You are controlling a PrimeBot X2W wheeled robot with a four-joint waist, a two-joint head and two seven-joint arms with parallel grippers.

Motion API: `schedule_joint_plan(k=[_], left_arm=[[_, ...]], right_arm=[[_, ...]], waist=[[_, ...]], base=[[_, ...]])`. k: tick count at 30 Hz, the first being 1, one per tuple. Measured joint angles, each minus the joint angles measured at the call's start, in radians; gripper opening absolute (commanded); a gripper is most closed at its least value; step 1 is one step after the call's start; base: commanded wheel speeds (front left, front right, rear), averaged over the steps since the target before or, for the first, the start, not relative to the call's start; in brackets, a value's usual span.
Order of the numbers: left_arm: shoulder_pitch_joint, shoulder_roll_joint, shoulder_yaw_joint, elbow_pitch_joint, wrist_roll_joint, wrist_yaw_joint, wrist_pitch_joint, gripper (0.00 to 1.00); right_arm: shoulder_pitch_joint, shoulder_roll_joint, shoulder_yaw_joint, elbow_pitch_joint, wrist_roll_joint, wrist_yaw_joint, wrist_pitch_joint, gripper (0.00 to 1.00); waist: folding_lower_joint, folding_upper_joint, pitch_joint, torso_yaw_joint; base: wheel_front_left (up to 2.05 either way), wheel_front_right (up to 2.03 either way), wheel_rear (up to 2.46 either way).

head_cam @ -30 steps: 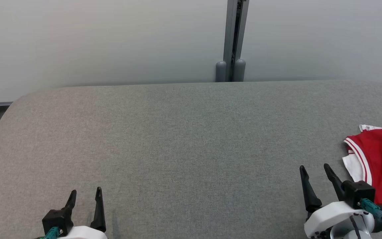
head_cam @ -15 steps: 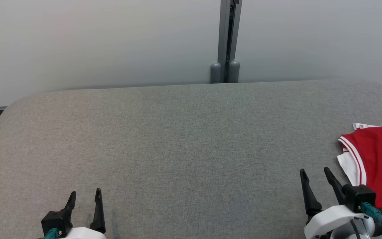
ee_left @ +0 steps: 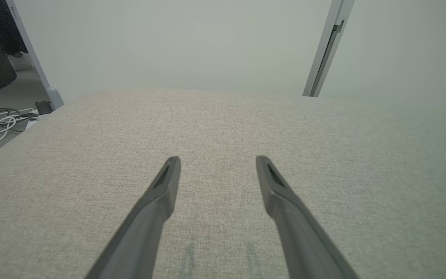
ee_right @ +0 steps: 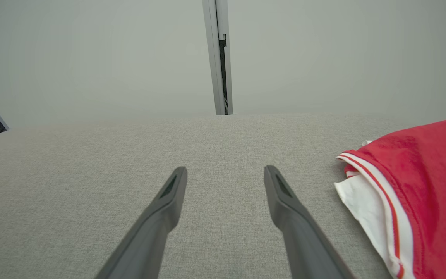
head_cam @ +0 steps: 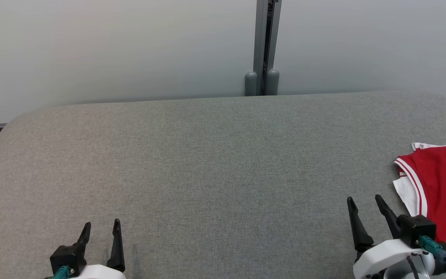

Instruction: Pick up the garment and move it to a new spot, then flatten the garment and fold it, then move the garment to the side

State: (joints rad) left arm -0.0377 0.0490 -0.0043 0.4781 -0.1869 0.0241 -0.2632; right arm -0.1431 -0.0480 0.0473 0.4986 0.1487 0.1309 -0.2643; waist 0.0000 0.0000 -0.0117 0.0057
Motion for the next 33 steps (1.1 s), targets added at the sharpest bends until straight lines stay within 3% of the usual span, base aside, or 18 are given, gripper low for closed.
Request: schedule_joint_plan(k=[33], left_arm=[[0.0, 0.0, -0.003, 0.006, -0.007, -0.005, 0.0, 1.0]], right_arm=[[-0.006, 0.0, 0.003, 0.018, 0.008, 0.0, 0.0, 1.0]], waist=[[0.0, 0.0, 0.008, -0.006]], base=[[0.0, 0.0, 0.0]])
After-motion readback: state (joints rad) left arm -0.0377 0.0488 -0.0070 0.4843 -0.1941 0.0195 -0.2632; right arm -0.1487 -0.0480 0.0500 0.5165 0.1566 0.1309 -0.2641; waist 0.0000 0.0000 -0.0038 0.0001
